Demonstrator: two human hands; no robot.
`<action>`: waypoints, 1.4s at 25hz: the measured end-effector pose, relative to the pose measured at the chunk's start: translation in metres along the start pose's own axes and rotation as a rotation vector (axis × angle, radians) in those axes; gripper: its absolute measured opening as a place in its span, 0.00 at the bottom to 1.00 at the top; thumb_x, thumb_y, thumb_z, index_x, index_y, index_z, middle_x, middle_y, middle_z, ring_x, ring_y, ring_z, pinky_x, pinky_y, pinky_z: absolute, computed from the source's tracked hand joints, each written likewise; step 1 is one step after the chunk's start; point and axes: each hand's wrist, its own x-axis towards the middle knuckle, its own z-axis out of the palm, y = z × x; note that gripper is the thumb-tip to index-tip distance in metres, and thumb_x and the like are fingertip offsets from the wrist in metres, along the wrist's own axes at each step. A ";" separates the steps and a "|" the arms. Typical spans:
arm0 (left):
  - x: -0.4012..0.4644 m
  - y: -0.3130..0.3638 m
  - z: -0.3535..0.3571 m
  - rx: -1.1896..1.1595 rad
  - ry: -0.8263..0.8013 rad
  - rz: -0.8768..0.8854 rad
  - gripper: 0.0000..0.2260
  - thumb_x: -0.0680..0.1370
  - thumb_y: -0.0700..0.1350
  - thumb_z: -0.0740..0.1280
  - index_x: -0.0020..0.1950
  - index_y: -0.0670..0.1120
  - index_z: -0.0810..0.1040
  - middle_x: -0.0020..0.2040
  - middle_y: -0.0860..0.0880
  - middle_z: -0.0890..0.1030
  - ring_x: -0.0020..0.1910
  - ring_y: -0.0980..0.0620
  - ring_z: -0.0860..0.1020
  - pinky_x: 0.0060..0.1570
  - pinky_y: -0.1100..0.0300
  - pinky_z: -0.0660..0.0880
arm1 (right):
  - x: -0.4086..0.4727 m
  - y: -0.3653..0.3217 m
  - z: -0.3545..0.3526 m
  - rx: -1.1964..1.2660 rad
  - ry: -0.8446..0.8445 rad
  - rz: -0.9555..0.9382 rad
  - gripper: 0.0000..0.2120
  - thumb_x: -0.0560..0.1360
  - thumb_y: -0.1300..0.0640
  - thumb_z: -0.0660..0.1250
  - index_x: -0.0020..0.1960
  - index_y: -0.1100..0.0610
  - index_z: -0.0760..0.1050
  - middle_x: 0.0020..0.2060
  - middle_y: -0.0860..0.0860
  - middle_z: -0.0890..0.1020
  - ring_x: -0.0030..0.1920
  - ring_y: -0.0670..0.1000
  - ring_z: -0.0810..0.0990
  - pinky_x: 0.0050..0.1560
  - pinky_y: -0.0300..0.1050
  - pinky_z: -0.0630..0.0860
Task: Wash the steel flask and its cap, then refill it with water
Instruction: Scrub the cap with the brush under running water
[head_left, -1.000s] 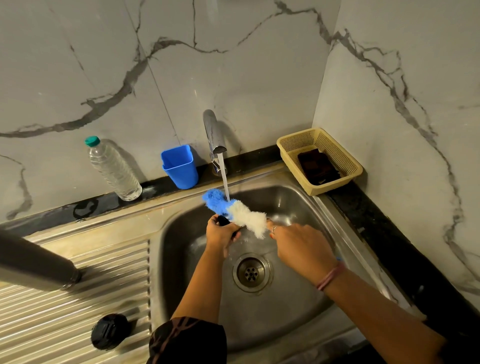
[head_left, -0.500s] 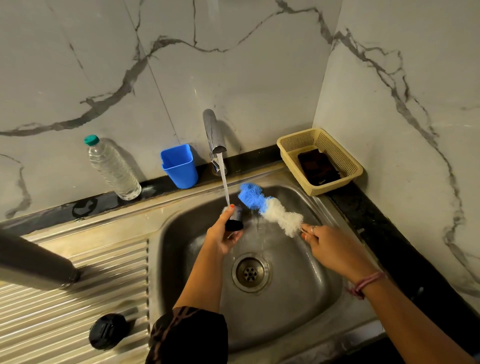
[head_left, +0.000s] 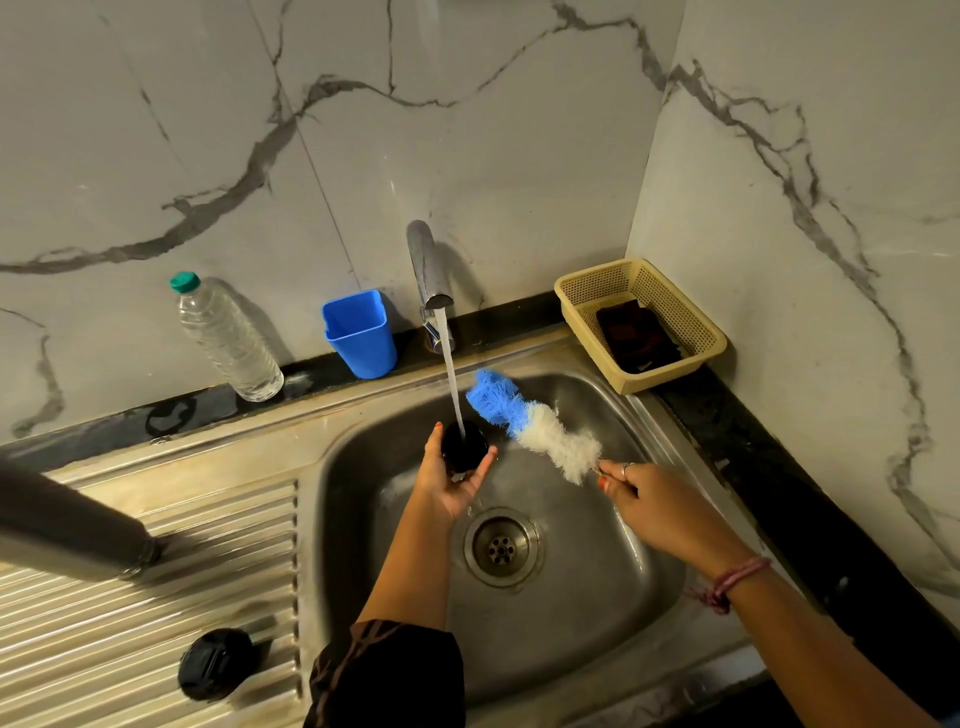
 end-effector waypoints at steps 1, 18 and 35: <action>0.000 0.000 0.000 -0.009 -0.011 -0.004 0.25 0.77 0.54 0.70 0.69 0.40 0.72 0.65 0.36 0.74 0.60 0.36 0.78 0.37 0.47 0.83 | 0.000 0.001 0.000 0.000 0.001 -0.002 0.18 0.81 0.50 0.57 0.71 0.50 0.68 0.63 0.48 0.78 0.56 0.48 0.78 0.57 0.41 0.74; 0.002 -0.002 -0.008 0.206 -0.025 0.015 0.24 0.74 0.54 0.73 0.62 0.41 0.74 0.58 0.39 0.76 0.57 0.37 0.80 0.62 0.42 0.75 | 0.013 -0.029 -0.018 -0.763 0.243 -0.512 0.05 0.71 0.57 0.72 0.46 0.53 0.79 0.29 0.47 0.74 0.24 0.44 0.68 0.25 0.36 0.65; 0.002 0.004 -0.004 0.194 -0.033 0.014 0.18 0.73 0.51 0.75 0.55 0.41 0.77 0.53 0.39 0.79 0.53 0.43 0.81 0.54 0.49 0.79 | 0.010 -0.033 -0.033 -0.820 0.191 -0.408 0.15 0.82 0.47 0.51 0.51 0.53 0.73 0.35 0.49 0.74 0.35 0.50 0.75 0.38 0.44 0.73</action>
